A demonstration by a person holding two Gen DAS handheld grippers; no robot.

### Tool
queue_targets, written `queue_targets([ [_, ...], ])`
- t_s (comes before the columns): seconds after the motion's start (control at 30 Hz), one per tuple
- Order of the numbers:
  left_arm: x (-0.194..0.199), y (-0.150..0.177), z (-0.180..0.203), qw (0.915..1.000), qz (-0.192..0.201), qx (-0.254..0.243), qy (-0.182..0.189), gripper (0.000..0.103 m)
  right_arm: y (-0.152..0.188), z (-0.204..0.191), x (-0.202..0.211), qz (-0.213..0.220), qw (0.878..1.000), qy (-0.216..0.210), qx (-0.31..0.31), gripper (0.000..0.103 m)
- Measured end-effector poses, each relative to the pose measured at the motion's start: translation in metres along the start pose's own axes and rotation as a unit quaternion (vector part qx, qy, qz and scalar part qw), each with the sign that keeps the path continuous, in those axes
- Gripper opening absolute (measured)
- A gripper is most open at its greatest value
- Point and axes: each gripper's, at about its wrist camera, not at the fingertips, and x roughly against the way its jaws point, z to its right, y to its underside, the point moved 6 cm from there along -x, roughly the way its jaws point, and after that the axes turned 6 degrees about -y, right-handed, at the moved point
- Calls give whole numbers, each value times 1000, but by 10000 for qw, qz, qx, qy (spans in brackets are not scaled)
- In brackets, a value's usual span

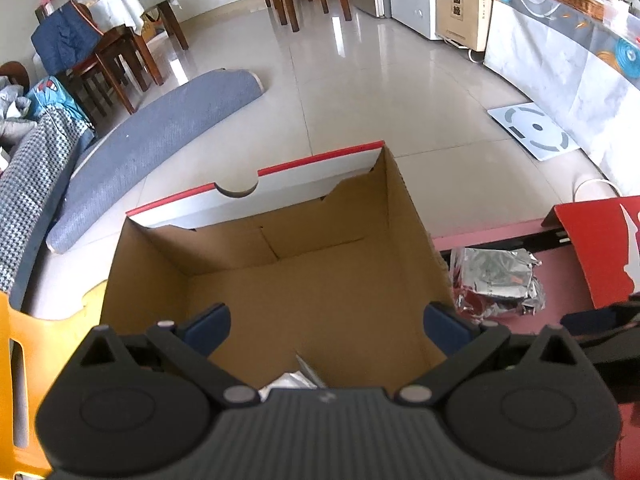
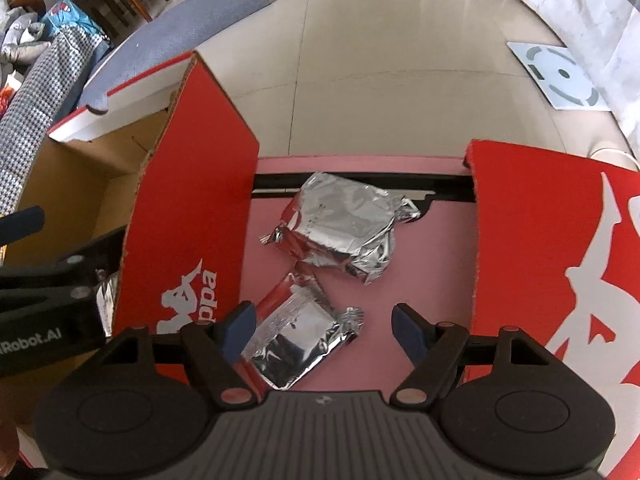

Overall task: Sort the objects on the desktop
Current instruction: 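Lower the open right tool toward the nearer silver foil packet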

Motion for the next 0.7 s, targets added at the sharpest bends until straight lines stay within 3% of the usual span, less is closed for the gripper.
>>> queue_targets([
  [0.7,2,-1,-13,9998,-17,206,-16,103,6,-5,-20,-185,9996,204,-8,75],
])
